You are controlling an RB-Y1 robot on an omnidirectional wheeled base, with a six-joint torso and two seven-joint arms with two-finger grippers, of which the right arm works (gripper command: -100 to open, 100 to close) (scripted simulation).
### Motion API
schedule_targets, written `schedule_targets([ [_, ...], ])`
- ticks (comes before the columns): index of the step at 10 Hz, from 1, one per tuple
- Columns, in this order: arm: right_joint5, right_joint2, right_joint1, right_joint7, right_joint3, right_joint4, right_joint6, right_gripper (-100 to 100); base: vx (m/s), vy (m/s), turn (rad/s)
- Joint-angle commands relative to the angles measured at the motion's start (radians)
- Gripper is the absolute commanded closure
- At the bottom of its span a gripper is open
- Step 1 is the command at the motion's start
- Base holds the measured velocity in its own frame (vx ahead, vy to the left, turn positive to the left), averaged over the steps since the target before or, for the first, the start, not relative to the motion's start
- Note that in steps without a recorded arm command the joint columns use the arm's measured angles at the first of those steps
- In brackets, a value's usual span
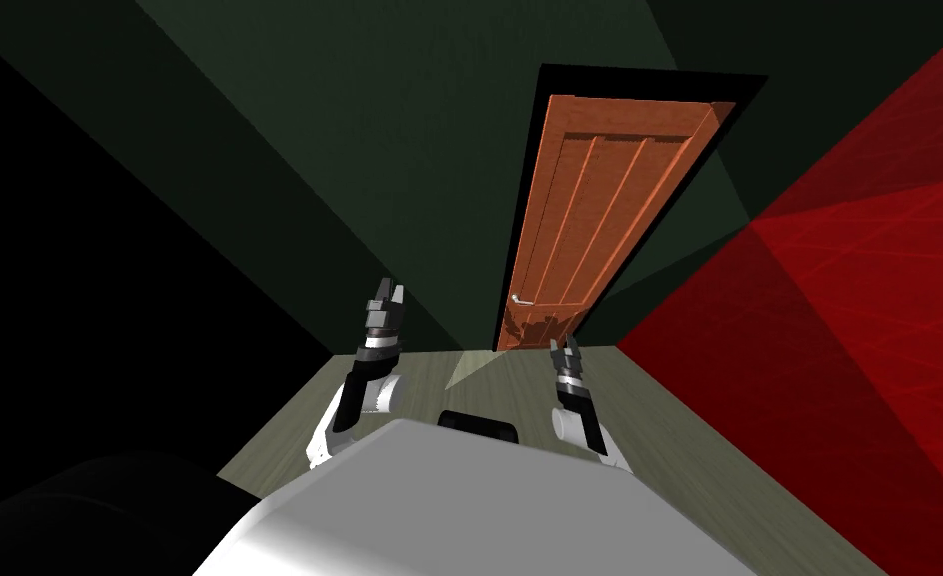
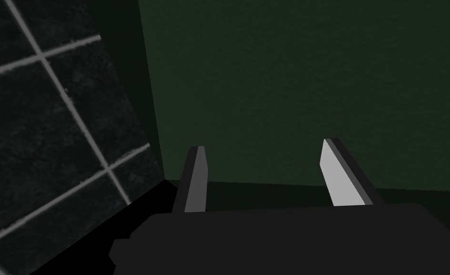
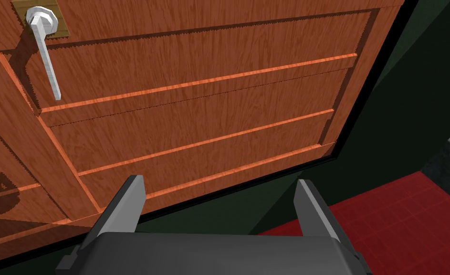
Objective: Pull the door open
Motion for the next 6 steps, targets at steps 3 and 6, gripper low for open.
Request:
schedule_targets([
  [3, -0.014, -0.006, -0.030, 0.001, -0.002, 0.090, -0.019, -100, 0.050, -0.032, 0.125],
  [6, -0.026, -0.010, -0.051, 0.002, -0.004, 0.149, -0.028, -100, 0.063, -0.066, 0.123],
])
